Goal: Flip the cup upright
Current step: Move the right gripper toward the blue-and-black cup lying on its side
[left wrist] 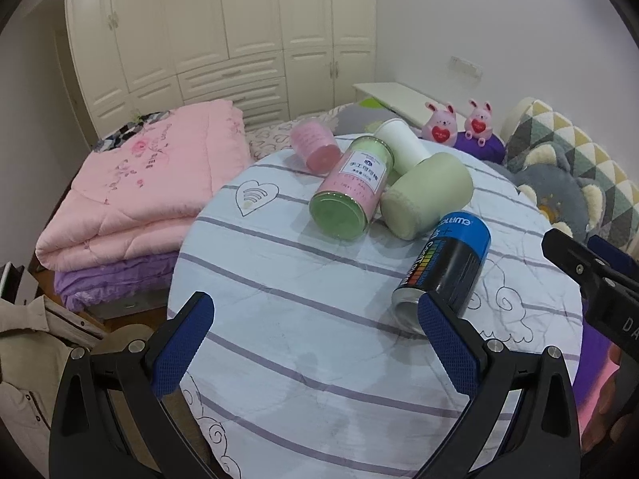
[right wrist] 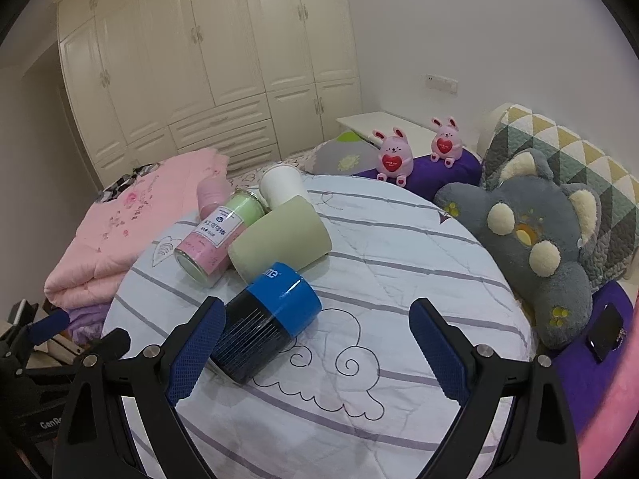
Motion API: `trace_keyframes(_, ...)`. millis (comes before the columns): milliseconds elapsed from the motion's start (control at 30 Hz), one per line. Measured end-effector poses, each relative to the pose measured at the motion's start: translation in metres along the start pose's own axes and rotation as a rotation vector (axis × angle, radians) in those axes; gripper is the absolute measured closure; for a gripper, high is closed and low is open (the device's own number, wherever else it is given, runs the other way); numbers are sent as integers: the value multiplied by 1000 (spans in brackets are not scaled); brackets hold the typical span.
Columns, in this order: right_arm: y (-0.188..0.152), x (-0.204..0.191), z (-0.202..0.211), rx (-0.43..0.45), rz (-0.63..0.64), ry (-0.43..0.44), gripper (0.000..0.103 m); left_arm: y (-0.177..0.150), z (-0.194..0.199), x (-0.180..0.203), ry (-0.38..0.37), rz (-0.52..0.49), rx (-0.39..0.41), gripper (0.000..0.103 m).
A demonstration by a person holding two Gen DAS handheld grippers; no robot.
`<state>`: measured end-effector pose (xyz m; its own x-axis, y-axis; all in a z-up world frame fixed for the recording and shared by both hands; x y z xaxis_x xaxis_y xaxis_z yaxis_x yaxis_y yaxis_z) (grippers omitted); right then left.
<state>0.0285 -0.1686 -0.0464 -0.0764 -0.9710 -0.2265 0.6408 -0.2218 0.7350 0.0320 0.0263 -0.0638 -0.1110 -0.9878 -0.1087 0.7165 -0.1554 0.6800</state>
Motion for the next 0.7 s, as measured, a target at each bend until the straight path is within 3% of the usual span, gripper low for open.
trace_keyframes(433,-3,6,-15,-44,-33,8,8,0,-10,9,-10,-13,-25,0)
trace_keyframes(700,-11,-3,-36,-121,-79,50,8,-4,-21,4,4,-10,-51,0)
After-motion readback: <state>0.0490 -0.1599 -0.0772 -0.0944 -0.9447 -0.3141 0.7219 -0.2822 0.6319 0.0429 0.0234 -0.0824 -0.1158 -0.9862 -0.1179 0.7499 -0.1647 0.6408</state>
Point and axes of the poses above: each gripper's, at about its wrist camera, not at the fingertips, and z roughly against the way its jaws point, x to its right, y to its top, the point moved 6 cm from there along -z, roughly the way its jaws point, and after that the axes turned 7 degrees about -z, right-handed, at the moved point
